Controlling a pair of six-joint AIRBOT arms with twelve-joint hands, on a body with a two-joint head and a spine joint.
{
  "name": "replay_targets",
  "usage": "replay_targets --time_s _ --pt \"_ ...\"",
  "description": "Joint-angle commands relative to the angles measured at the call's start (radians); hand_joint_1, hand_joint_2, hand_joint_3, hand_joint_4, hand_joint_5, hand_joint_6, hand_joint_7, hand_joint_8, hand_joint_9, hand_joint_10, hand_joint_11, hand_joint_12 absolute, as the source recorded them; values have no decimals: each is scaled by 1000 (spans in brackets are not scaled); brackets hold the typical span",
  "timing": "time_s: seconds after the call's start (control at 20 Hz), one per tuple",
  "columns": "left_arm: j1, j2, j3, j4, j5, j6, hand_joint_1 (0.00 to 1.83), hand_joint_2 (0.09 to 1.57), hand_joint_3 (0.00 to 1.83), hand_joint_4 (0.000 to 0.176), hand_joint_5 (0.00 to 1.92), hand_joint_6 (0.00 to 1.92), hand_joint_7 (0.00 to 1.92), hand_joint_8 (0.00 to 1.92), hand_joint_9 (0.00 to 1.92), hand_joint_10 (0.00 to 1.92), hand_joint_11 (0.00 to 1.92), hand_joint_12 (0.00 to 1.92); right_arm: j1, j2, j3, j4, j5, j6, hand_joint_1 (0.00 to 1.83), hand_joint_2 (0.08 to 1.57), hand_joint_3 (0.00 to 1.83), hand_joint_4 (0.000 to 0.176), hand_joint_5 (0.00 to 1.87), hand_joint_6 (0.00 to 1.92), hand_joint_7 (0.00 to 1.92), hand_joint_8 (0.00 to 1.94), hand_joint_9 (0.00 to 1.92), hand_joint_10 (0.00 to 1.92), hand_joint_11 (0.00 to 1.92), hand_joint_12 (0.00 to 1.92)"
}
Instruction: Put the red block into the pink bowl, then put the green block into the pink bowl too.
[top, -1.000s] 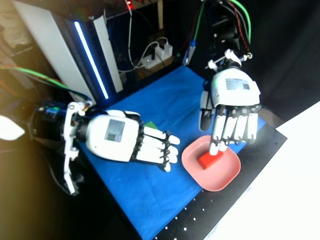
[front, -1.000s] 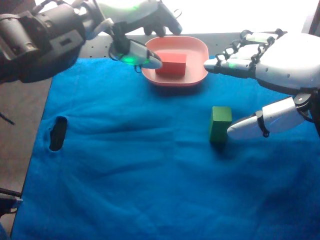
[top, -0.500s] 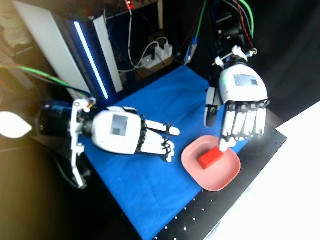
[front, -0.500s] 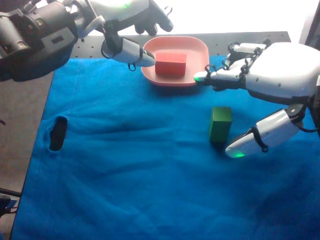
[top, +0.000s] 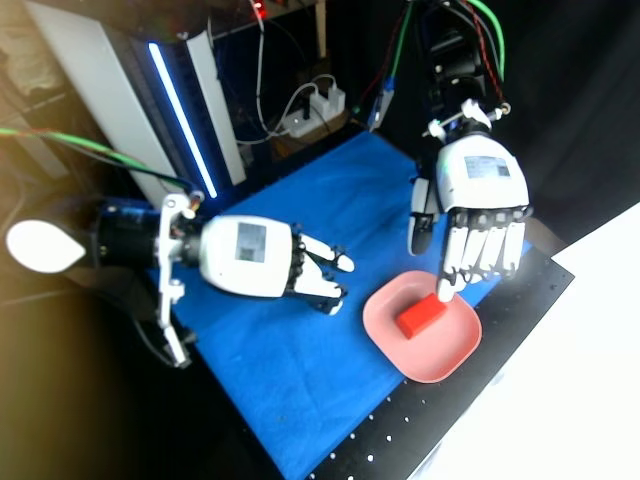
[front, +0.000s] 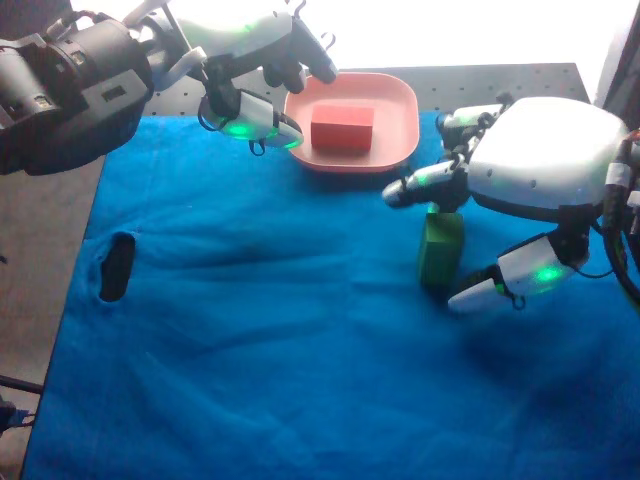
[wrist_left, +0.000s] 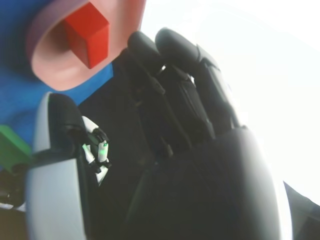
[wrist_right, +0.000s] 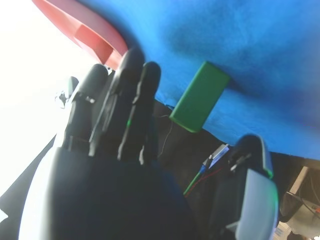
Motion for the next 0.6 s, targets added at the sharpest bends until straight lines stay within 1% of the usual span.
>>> replay_targets --time_s 0.0,0.05,0.1,0.15,0.2,0.25,0.3,0.35,0.4,0.45,0.5,0.55 --pt "-2 1 -4 -22 -105 3 1014 1013 0 0 823 7 1081 15 867 680 527 1533 17 -5 7 22 99 2 885 969 1 0 811 35 1256 135 896 922 423 1596" --pt "1 1 -5 -25 -106 3 1023 1011 0 0 822 5 1080 12 858 681 516 1535 20 -9 9 22 100 2 997 1002 3 0 913 38 1300 188 878 1092 464 1677" --pt "4 2 -6 -26 -106 3 1019 1009 0 0 828 7 1079 11 857 680 512 1534 23 -14 12 22 100 2 1214 1067 0 0 1014 676 1133 716 883 1162 465 1671" --pt "6 2 -6 -26 -105 3 1019 1009 0 0 828 7 1079 11 857 680 512 1534 25 -17 14 22 100 2 1214 1067 0 0 1014 676 1133 716 883 1162 465 1671" --pt "7 2 -7 -27 -105 3 1035 1002 0 0 841 4 1097 10 862 670 506 1525 27 -20 16 22 101 2 1273 1087 0 0 973 746 1124 984 915 1237 563 1722" --pt "7 3 -8 -28 -105 3 1035 1002 0 0 841 4 1097 10 862 670 506 1525 30 -22 17 22 101 2 1273 1087 0 0 973 746 1124 984 915 1237 563 1722" --pt "7 4 -9 -28 -105 3 1014 1008 2 0 839 2 1098 9 861 670 516 1531 32 -23 18 22 101 2 1278 1079 0 0 1007 708 1130 990 908 1290 554 1751" --pt "7 5 -9 -28 -105 3 1016 1013 0 0 824 0 1100 6 846 726 537 1561 35 -24 19 22 101 2 1280 1073 0 0 1035 682 1132 988 901 1321 562 1745" --pt "8 6 -10 -28 -105 3 1016 1013 0 0 824 0 1100 6 846 726 537 1561 37 -25 20 22 101 2 1280 1073 0 0 1035 682 1132 988 901 1321 562 1745" --pt "9 7 -11 -28 -105 3 1018 1016 0 0 821 0 1095 2 832 717 534 1540 38 -26 20 22 101 2 1280 1071 0 0 1053 648 1124 1005 877 1309 536 1717" --pt "10 7 -11 -28 -105 3 1008 1025 1 0 819 0 1095 1 849 653 527 1508 38 -26 20 22 101 2 1280 1072 1 0 1041 671 1127 997 872 1283 548 1682" --pt "11 8 -11 -28 -105 3 1008 1025 1 0 819 0 1095 1 849 653 527 1508 38 -26 20 22 101 2 1280 1072 1 0 1041 671 1127 997 872 1283 548 1682"
